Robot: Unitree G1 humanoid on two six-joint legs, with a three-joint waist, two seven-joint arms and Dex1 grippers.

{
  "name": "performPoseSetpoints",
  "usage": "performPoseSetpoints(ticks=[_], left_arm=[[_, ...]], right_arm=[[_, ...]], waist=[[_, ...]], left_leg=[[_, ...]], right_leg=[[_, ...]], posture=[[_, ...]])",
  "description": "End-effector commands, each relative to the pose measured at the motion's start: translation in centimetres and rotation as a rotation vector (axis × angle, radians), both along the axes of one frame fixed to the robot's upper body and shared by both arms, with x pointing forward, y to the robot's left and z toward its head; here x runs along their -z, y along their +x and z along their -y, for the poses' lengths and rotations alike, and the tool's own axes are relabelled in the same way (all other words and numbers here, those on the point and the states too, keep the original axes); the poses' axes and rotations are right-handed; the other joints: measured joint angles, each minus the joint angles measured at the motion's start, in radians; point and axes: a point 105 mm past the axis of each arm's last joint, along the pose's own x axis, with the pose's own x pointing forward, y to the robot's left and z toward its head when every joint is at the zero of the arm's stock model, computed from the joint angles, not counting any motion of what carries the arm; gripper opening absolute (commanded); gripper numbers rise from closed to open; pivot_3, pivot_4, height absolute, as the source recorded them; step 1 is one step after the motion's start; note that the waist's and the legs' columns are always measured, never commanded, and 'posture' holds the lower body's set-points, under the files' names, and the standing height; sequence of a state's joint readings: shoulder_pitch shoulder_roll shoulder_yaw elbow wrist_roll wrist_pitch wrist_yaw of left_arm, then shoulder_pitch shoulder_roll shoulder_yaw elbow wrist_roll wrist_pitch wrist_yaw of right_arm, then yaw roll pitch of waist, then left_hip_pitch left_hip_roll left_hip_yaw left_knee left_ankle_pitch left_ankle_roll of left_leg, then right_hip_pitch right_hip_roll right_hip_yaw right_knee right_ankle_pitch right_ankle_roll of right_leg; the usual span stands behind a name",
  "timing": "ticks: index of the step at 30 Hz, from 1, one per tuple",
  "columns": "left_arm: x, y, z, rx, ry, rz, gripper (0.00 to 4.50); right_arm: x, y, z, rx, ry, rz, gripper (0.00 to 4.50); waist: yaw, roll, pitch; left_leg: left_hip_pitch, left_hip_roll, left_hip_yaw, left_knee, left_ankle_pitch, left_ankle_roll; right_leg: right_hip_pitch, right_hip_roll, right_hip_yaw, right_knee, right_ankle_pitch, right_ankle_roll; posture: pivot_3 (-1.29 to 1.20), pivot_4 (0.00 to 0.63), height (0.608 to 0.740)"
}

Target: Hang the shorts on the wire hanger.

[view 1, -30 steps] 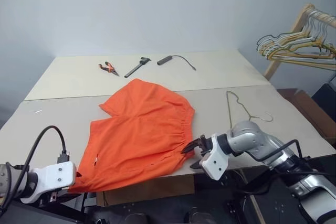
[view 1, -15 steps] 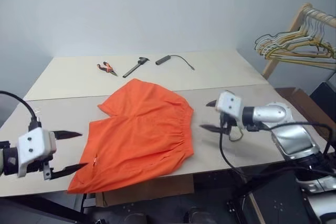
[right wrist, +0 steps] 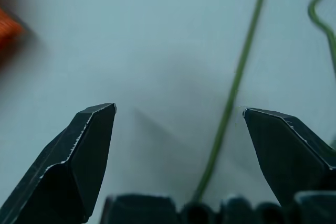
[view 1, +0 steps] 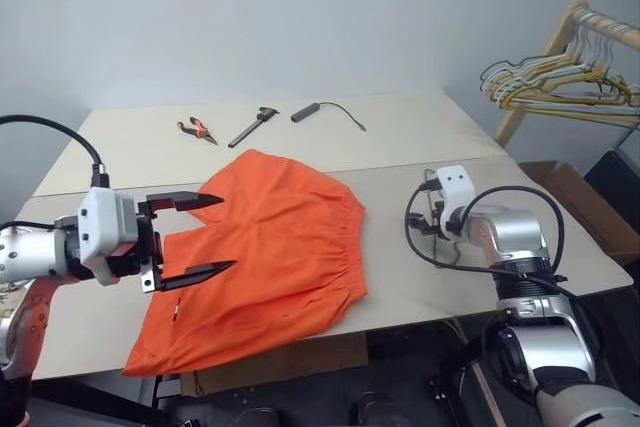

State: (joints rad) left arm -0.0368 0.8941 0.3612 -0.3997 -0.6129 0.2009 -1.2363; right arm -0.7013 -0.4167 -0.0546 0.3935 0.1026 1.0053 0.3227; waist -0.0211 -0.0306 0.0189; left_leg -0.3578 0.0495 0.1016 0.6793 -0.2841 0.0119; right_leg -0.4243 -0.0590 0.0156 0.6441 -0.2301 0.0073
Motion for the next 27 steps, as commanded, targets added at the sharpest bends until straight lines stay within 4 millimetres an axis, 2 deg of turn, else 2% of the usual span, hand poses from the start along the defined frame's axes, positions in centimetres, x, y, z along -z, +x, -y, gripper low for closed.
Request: performPoseSetpoints(ticks=[1,9,14,17,27], left_arm=[[-0.6,-0.1,0.5,0.035,-0.017,0.024,4.46],[0.1,0.0,0.6,0.035,-0.006,0.017,4.46],[0.3,0.0,0.8,0.037,-0.005,0.019,4.46],[0.5,0.0,1.0,0.035,-0.001,0.022,4.5],[0.7,-0.1,1.0,0.026,0.006,0.024,4.5]], right_arm=[[-1.5,0.7,-0.3,-0.018,0.031,0.047,4.5],[-0.3,0.2,-1.3,-0.079,0.042,-0.001,4.5],[1.4,-0.1,-0.9,-0.034,0.019,-0.07,4.5],[2.9,-0.6,-0.3,0.006,0.002,-0.122,3.94],[4.6,-1.3,-0.6,0.009,-0.022,-0.175,0.5]], waist=[[-0.007,0.0,0.0],[-0.026,0.0,0.0],[-0.025,0.0,0.0],[-0.025,0.0,0.0],[-0.025,-0.002,-0.001]], left_leg=[[0.0,0.0,0.0,0.0,0.0,0.0],[0.001,0.0,-0.008,0.0,0.0,0.0],[0.001,0.0,-0.008,0.0,0.0,0.0],[0.002,0.0,-0.008,0.0,0.0,0.0],[0.004,0.0,-0.009,0.0,0.0,0.0]], right_leg=[[0.0,0.0,0.0,0.0,0.0,0.0],[0.001,0.001,0.001,0.0,0.0,0.001],[0.001,0.001,0.001,0.0,0.0,0.001],[0.003,0.001,0.001,0.0,0.0,0.001],[0.004,0.001,0.001,0.0,0.0,0.001]], posture=[[0.03,0.0,0.74],[0.03,0.0,0.74],[0.03,0.0,0.74],[0.03,0.0,0.74],[0.04,0.0,0.74]])
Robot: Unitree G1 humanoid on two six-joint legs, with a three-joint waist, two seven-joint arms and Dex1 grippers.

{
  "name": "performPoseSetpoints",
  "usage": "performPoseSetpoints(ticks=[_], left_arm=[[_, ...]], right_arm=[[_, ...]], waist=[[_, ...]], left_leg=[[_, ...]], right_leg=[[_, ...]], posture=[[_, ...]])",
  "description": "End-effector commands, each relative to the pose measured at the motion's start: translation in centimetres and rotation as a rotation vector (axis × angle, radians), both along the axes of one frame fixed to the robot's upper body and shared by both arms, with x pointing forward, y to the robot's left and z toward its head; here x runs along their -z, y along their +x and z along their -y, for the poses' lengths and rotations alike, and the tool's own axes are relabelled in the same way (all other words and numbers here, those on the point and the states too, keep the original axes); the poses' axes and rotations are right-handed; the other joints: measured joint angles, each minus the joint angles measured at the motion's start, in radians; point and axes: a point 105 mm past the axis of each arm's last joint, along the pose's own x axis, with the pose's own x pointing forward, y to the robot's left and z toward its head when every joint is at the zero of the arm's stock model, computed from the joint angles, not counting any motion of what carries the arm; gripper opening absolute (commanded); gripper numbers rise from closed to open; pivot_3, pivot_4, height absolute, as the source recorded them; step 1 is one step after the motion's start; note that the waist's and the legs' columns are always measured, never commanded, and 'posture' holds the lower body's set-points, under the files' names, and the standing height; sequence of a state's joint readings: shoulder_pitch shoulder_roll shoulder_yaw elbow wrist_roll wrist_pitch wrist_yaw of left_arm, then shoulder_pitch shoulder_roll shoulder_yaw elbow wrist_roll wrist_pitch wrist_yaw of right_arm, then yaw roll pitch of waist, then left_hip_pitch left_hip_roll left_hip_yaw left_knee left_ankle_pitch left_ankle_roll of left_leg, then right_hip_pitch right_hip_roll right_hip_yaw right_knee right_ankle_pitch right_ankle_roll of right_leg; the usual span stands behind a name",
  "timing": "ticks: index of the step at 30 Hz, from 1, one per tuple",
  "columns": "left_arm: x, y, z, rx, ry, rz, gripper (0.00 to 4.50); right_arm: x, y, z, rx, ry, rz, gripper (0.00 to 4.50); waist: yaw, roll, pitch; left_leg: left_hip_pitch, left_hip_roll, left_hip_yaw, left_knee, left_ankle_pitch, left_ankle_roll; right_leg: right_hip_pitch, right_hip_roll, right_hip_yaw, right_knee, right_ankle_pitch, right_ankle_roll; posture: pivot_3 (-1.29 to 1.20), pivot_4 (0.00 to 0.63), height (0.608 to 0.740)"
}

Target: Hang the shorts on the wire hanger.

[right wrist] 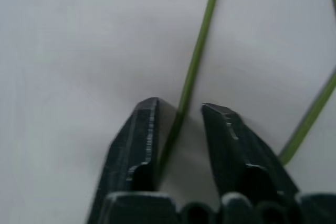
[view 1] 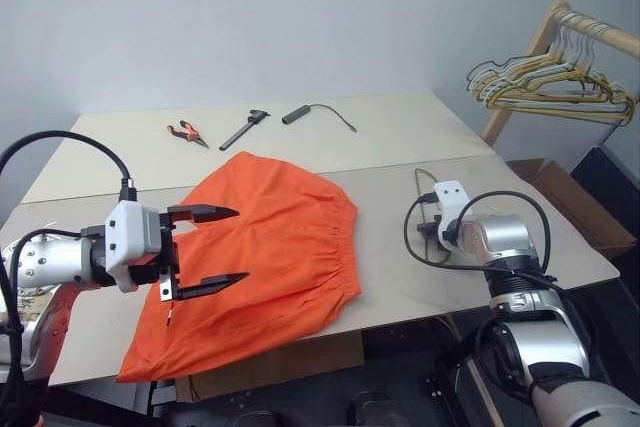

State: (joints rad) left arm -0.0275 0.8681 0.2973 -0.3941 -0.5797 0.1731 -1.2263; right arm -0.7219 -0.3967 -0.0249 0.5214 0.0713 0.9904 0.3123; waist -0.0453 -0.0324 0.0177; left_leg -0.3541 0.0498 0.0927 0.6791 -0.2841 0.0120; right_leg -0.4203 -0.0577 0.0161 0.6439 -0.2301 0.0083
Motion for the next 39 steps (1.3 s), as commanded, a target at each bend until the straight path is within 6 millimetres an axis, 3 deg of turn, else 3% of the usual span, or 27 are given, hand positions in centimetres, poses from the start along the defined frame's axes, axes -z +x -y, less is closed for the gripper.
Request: performPoseSetpoints(ticks=[1,8,11,17,20,23,26,30,39], left_arm=[[-0.7,-0.2,0.2,0.007,0.006,0.053,4.5],[-0.8,-0.1,0.4,0.0,0.003,0.059,4.5],[-1.0,0.3,0.4,-0.025,-0.03,0.075,4.5],[-2.7,4.1,0.7,-0.253,-0.321,-0.022,4.5],[-3.2,6.7,1.4,-0.372,-0.566,-0.174,4.5],[-3.3,8.5,1.9,-0.456,-0.726,-0.316,4.5],[-3.0,9.9,2.8,-0.508,-0.842,-0.421,4.5],[-3.4,10.1,4.5,-0.468,-0.876,-0.449,4.5],[-5.6,10.4,4.9,-0.385,-1.0,-0.453,4.5]], right_arm=[[2.2,-1.1,-0.8,-0.012,0.006,-0.081,0.12],[2.3,-1.1,-1.2,-0.03,-0.013,-0.07,0.06],[1.1,-0.4,-1.4,-0.038,-0.022,-0.002,0.06],[-7.3,1.2,-4.6,-0.193,-0.059,0.47,0.06],[-11.8,-0.1,-7.6,-0.355,-0.044,0.726,0.06],[-14.2,-1.9,-10.0,-0.486,-0.005,0.875,0.06],[-15.3,-4.0,-12.8,-0.611,0.019,0.955,0.06],[-16.0,-6.1,-15.4,-0.726,-0.054,1.081,0.06],[-15.2,-7.6,-17.3,-0.818,-0.092,1.151,0.06]], waist=[[-0.002,0.0,0.0],[-0.002,-0.003,-0.002],[-0.002,-0.003,-0.002],[0.0,0.003,0.002],[0.004,0.005,0.003],[0.007,0.004,0.003],[0.008,0.003,0.002],[0.005,0.003,0.002],[0.009,0.003,0.003]], left_leg=[[0.0,0.0,0.0,0.0,0.0,0.0],[0.001,0.001,0.0,0.0,0.0,0.0],[0.001,0.001,0.0,0.0,0.0,0.0],[-0.001,0.0,-0.001,0.0,0.0,0.0],[-0.003,-0.001,-0.003,0.0,0.0,0.0],[-0.005,-0.001,-0.005,0.0,0.0,0.0],[-0.005,-0.002,-0.006,0.0,0.0,0.0],[-0.006,-0.003,-0.005,0.0,0.0,0.0],[-0.005,-0.004,-0.006,0.0,0.0,0.0]], right_leg=[[0.0,0.0,0.0,0.0,0.0,0.0],[0.0,0.001,0.0,0.0,0.0,0.0],[0.0,0.001,0.0,0.0,0.0,0.0],[-0.002,0.0,0.002,0.0,0.0,0.001],[-0.003,0.0,0.002,0.0,0.001,0.003],[-0.002,0.0,0.0,-0.002,0.002,0.004],[-0.002,-0.001,0.0,-0.003,0.002,0.005],[-0.003,-0.002,0.001,-0.003,0.002,0.005],[-0.001,-0.002,0.0,-0.004,0.002,0.004]], posture=[[0.04,0.0,0.74],[0.04,0.0,0.74],[0.04,0.0,0.74],[0.04,0.0,0.74],[0.03,0.0,0.74],[0.03,0.0,0.74],[0.03,0.0,0.74],[0.03,0.0,0.74],[0.03,0.0,0.74]])
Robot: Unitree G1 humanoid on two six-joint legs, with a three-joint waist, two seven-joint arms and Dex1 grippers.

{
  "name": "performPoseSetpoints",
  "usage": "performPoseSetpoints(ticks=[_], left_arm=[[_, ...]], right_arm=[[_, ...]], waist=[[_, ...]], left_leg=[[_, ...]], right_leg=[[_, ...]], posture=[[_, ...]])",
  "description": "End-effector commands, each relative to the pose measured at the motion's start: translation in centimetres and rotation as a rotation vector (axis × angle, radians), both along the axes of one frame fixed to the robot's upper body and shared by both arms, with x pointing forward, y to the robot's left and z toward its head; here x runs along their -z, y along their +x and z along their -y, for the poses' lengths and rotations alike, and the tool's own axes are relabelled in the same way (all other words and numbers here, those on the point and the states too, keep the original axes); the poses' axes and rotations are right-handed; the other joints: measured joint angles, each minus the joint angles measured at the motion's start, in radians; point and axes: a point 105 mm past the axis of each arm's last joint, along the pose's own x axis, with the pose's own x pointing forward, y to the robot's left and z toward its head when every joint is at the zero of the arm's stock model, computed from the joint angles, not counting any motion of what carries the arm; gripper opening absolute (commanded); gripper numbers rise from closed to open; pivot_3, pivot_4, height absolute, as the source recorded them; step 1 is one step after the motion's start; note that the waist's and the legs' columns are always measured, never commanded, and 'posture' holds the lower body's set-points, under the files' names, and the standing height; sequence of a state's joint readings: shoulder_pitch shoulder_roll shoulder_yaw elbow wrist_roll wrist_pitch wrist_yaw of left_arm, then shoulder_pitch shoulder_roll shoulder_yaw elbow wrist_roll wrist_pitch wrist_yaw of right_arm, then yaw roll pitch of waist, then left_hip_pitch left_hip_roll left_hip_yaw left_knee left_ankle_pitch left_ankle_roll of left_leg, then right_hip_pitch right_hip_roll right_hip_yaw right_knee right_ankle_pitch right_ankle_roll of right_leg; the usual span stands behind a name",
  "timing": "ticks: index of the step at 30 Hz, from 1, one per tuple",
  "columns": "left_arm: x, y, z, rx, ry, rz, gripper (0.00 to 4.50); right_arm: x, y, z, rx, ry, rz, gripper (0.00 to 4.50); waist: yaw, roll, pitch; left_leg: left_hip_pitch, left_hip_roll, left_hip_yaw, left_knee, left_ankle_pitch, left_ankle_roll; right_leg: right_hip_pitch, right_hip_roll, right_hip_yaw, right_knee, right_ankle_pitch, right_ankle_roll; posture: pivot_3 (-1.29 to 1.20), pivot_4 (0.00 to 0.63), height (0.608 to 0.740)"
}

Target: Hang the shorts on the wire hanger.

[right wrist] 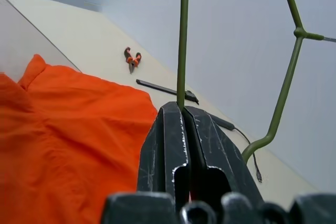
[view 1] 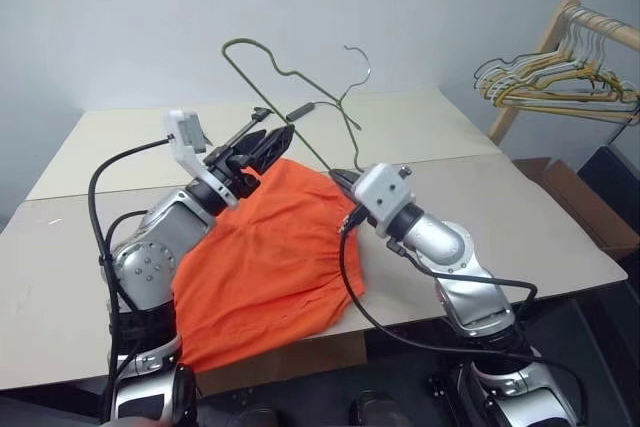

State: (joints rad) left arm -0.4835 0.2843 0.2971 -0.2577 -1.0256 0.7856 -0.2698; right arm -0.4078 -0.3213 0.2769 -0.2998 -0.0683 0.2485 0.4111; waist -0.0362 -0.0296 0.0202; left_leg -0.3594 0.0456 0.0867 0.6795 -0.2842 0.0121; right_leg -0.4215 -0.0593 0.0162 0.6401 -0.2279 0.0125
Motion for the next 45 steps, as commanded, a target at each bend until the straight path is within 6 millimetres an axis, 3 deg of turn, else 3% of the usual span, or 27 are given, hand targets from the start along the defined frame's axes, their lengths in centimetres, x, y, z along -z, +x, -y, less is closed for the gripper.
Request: performPoseSetpoints(ticks=[1,2,4,14,16,20,21,23,29,33,36,42,45], left_arm=[[-1.8,0.2,-0.2,-0.001,-0.062,0.055,4.5],[-2.0,0.2,-0.3,0.01,-0.096,0.053,4.5],[-2.3,0.2,-0.4,0.016,-0.133,0.064,3.92],[-2.6,0.3,-0.8,-0.011,-0.205,0.07,0.54],[-2.7,0.3,-0.9,-0.01,-0.224,0.069,0.03],[-2.9,-0.1,-0.8,-0.009,-0.216,0.104,0.03],[-3.0,-0.3,-0.8,-0.008,-0.214,0.122,0.0],[-3.4,-0.7,-0.9,-0.018,-0.212,0.159,0.0],[-4.0,-1.0,-2.4,-0.069,-0.159,0.244,0.0],[-5.0,-2.6,-4.4,-0.014,-0.064,0.356,0.0],[-5.4,-3.9,-5.2,0.06,-0.006,0.424,0.0],[-6.9,-8.6,-6.7,0.368,-0.025,0.619,0.0],[-7.0,-9.0,-6.8,0.445,-0.028,0.641,0.0]], right_arm=[[-1.5,-0.9,-0.8,-0.042,0.01,0.097,0.06],[-1.4,-1.0,-0.9,-0.043,0.009,0.097,0.06],[-1.3,-0.9,-1.0,-0.039,0.01,0.095,0.0],[-1.0,-1.0,-1.2,-0.038,0.01,0.102,0.0],[-1.0,-1.0,-1.2,-0.036,0.003,0.106,0.0],[-0.9,-0.9,-1.3,-0.032,-0.044,0.148,0.0],[-0.8,-0.9,-1.3,-0.038,-0.054,0.153,0.54],[-0.8,-0.9,-1.3,-0.05,-0.065,0.16,1.04],[-1.5,-1.6,-1.3,-0.116,-0.032,0.158,3.14],[-2.0,-1.6,0.0,-0.186,0.054,-0.006,4.45],[-2.3,-2.2,0.8,-0.311,0.107,-0.208,4.45],[-3.0,-4.0,2.8,-0.617,0.155,-0.622,4.45],[-2.7,-4.6,2.9,-0.728,0.151,-0.77,4.45]], waist=[[0.0,0.0,0.0],[0.0,0.0,0.0],[-0.001,0.0,0.0],[0.002,0.0,0.0],[0.003,-0.001,0.0],[0.003,-0.001,0.0],[0.003,-0.001,0.0],[0.002,-0.001,0.0],[0.002,-0.001,0.0],[-0.004,-0.001,0.0],[-0.003,-0.001,0.001],[0.001,-0.002,0.001],[0.002,-0.002,0.001]], left_leg=[[0.0,0.0,0.0,0.0,0.0,0.0],[0.0,0.0,0.0,0.0,0.0,0.0],[0.0,0.0,0.0,0.0,0.0,0.0],[0.0,0.0,0.0,0.0,0.0,0.0],[0.0,0.0,0.0,0.0,0.0,0.0],[0.0,0.0,0.0,0.0,0.0,0.0],[0.0,0.0,0.0,0.0,0.0,0.0],[0.0,0.0,0.0,0.0,0.0,0.0],[0.0,0.0,0.0,0.0,0.0,0.0],[0.0,0.0,0.0,0.0,0.0,0.0],[0.0,0.0,0.0,0.0,0.0,0.0],[-0.001,0.002,0.0,0.0,0.0,0.0],[-0.001,0.002,0.001,0.0,0.0,0.0]], right_leg=[[0.0,0.0,0.0,0.0,0.0,0.0],[0.0,0.0,0.0,0.0,0.0,0.0],[0.0,0.0,0.0,0.0,0.0,0.0],[0.001,0.0,0.0,0.0,0.0,0.0],[0.001,0.0,0.0,0.0,0.0,0.0],[0.001,0.0,0.0,0.0,0.0,0.0],[0.001,0.0,0.0,0.0,0.0,0.0],[0.001,0.0,0.0,-0.001,0.0,0.0],[0.001,0.0,0.0,-0.001,0.0,0.0],[0.0,0.0,0.0,-0.001,0.0,0.0],[0.001,0.0,-0.001,-0.001,0.0,0.0],[0.001,0.001,-0.004,-0.003,0.0,-0.001],[0.001,0.001,-0.004,-0.003,-0.001,-0.001]], posture=[[0.03,0.0,0.74],[0.03,0.0,0.74],[0.03,0.0,0.74],[0.02,0.0,0.74],[0.03,0.0,0.74],[0.03,0.0,0.74],[0.03,0.0,0.74],[0.03,0.0,0.74],[0.03,0.0,0.74],[0.03,0.0,0.74],[0.04,0.0,0.74],[0.04,0.0,0.74],[0.04,0.0,0.74]])
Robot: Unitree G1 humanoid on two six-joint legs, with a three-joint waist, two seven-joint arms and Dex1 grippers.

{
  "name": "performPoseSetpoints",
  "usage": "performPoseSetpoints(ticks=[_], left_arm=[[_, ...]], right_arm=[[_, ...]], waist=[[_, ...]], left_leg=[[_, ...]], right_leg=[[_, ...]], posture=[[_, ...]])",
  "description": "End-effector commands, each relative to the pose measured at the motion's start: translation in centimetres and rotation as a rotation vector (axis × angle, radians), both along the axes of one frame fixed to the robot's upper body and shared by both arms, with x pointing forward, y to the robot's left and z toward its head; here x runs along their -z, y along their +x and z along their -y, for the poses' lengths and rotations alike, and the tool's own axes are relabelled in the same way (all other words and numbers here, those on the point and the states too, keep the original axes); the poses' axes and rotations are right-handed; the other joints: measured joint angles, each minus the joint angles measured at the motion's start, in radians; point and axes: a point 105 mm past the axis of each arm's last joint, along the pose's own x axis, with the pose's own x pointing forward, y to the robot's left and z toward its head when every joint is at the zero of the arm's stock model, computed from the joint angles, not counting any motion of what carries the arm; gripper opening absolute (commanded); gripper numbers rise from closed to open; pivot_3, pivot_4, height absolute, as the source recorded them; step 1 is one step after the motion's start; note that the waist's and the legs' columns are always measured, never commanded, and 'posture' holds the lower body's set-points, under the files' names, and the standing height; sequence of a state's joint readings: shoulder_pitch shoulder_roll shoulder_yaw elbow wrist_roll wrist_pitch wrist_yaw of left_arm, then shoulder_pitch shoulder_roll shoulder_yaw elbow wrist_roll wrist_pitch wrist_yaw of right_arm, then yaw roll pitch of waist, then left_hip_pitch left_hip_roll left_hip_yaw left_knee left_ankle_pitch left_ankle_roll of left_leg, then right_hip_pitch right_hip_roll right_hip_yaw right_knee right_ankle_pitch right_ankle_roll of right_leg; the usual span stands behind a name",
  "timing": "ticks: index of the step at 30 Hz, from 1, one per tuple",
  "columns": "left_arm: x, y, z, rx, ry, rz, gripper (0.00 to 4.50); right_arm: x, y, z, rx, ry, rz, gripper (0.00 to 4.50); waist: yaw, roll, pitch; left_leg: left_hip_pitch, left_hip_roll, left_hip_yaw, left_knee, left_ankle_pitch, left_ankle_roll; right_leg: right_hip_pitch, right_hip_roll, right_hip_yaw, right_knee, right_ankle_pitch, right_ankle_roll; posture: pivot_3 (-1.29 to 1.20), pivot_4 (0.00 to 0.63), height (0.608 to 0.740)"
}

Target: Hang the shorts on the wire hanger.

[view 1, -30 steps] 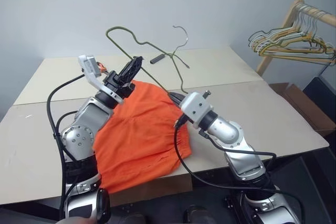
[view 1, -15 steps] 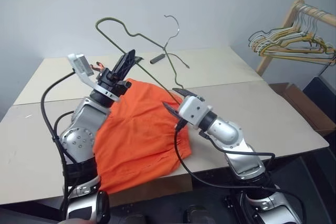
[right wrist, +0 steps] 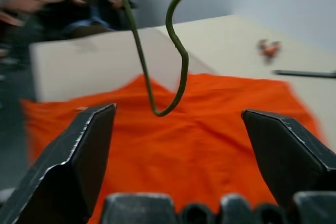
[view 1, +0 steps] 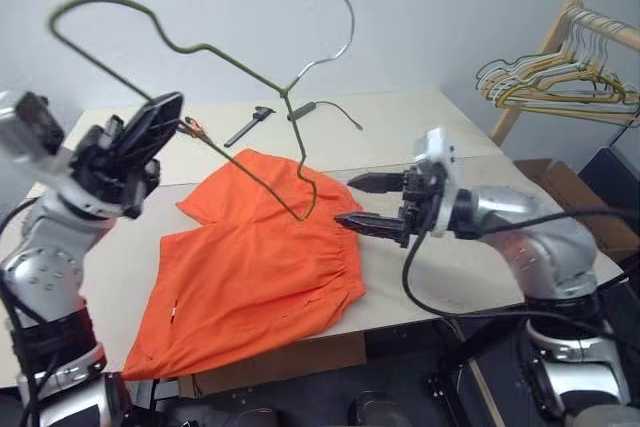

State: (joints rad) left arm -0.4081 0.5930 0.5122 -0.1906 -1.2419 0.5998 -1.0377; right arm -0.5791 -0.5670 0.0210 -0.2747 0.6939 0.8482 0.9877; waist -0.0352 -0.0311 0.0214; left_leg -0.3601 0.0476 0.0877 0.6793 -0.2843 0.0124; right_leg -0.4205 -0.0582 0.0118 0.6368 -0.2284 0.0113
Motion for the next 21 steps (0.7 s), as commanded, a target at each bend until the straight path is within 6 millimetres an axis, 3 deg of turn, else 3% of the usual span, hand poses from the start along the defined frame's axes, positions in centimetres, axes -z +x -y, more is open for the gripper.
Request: performPoseSetpoints(ticks=[1,7,13,20,21], left_arm=[[-0.6,-0.6,0.0,0.09,0.0,0.044,0.0],[-0.8,-0.4,0.6,0.152,-0.035,0.052,0.0],[-0.6,-0.2,1.1,0.164,-0.052,0.052,0.0],[-0.5,-0.2,1.3,0.174,-0.065,0.053,0.0],[-0.5,-0.2,1.3,0.175,-0.063,0.054,0.0]], right_arm=[[-0.7,-1.2,-0.2,-0.172,0.047,-0.14,4.45],[-1.1,-1.5,-1.6,-0.281,0.071,-0.207,4.45],[-0.6,-0.8,-3.9,-0.274,0.055,-0.211,4.45],[-0.4,-0.9,-4.0,-0.295,0.062,-0.236,4.45],[-0.4,-1.0,-4.0,-0.298,0.062,-0.237,4.29]], waist=[[0.001,0.0,0.0],[0.003,0.0,0.0],[0.004,0.0,0.0],[0.018,0.0,0.0],[0.02,0.0,0.0]], left_leg=[[0.0,0.0,0.0,0.0,0.0,0.0],[-0.001,0.0,-0.001,0.0,0.0,0.0],[-0.005,0.0,-0.002,0.0,0.0,0.0],[-0.008,0.0,-0.001,0.001,0.0,0.001],[-0.008,0.0,-0.001,0.001,0.0,0.001]], right_leg=[[0.0,0.0,0.0,0.0,0.0,0.0],[-0.001,0.0,0.0,0.0,0.0,0.0],[-0.003,0.0,0.0,-0.002,0.001,0.001],[-0.003,0.0,-0.002,-0.006,0.002,0.002],[-0.003,0.0,-0.002,-0.006,0.002,0.002]], posture=[[0.04,0.0,0.74],[0.04,0.0,0.74],[0.03,0.0,0.74],[0.03,0.0,0.74],[0.03,0.0,0.74]])
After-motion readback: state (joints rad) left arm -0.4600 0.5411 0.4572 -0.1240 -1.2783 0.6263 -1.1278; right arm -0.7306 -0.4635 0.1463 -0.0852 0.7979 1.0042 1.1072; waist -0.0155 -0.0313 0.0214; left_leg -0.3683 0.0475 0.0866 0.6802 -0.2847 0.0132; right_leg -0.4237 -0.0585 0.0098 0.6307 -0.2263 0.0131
